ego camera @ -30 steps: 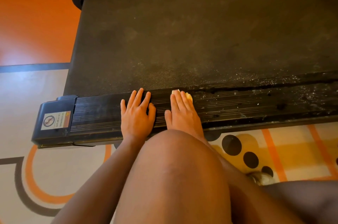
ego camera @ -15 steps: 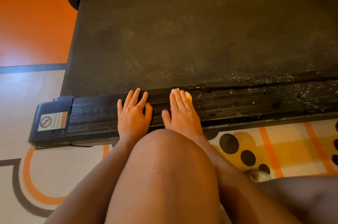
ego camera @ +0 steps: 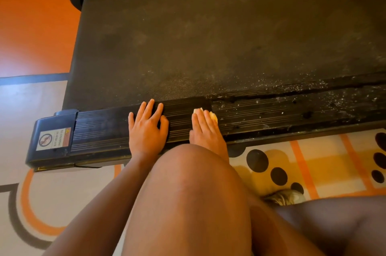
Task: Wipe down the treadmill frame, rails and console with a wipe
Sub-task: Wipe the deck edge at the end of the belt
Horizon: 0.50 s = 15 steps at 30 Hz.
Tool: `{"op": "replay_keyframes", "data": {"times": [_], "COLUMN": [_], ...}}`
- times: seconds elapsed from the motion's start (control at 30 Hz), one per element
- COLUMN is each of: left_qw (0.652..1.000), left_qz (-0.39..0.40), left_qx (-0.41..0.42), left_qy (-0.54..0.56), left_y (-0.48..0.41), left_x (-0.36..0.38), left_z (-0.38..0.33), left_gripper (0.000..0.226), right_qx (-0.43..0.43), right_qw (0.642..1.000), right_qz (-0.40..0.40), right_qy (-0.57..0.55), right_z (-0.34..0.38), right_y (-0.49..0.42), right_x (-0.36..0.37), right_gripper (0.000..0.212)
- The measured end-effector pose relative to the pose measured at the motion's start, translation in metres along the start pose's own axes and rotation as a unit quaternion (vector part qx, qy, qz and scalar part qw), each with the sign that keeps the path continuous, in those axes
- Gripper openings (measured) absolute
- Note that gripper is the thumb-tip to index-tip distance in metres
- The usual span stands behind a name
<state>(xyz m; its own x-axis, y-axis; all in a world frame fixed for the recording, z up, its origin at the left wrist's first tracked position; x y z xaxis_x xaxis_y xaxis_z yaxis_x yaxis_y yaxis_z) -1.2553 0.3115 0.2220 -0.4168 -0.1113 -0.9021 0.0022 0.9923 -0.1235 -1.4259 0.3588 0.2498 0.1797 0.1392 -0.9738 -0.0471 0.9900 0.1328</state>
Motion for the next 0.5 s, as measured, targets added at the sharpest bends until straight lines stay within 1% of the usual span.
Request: {"op": "replay_keyframes", "data": {"times": [0.03,0.07,0.1,0.13,0.2,0.27,0.37,0.5], "left_qw": [1.000,1.000,1.000,1.000,1.000,1.000,1.000,0.999], "left_qz": [0.000,0.000,0.001,0.002,0.007,0.012,0.029,0.029], "left_qx": [-0.001,-0.001,-0.001,-0.001,0.000,-0.003,-0.009,-0.011], "left_qy": [0.001,0.000,0.000,-0.001,-0.002,-0.006,-0.008,-0.014], "left_y": [0.000,0.000,0.000,-0.001,-0.001,-0.002,-0.002,-0.002], "left_x": [0.000,0.000,0.001,0.001,0.001,0.001,0.000,0.000], "left_z": [0.000,0.000,0.000,0.000,0.000,0.001,-0.001,0.000], "left_gripper": [0.054,0.055,0.055,0.055,0.056,0.056,0.058,0.059], "right_qx": [-0.011,-0.016,-0.012,-0.009,0.005,0.019,0.045,0.053], "right_qw": [1.000,1.000,1.000,1.000,0.999,0.999,0.998,0.998], "right_qz": [-0.010,-0.003,0.015,0.018,0.035,0.015,0.016,0.032], "right_qy": [0.002,-0.001,-0.004,-0.008,-0.021,-0.024,-0.035,-0.030], "right_z": [-0.001,-0.001,-0.002,-0.001,0.006,0.008,0.008,0.007], "right_y": [0.013,0.023,0.027,0.024,0.006,-0.025,-0.050,-0.026], "right_x": [0.005,0.008,0.008,0.008,-0.003,-0.009,-0.015,-0.011], "right_gripper": [0.058,0.057,0.062,0.067,0.067,0.066,0.071,0.074]}}
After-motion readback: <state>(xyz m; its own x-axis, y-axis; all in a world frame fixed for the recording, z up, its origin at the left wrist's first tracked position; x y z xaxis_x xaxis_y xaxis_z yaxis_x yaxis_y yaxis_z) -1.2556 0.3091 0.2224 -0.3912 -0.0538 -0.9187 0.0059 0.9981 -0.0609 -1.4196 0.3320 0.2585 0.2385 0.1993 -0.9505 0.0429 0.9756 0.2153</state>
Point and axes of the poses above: each hand's wrist, its own y-axis away from the middle knuckle, its own x-axis out of the palm, z = x × y, the point moved 2 cm from there along -y, towards the middle knuckle, and after that the axes turned 3 degrees about -z, right-handed, at the moved point
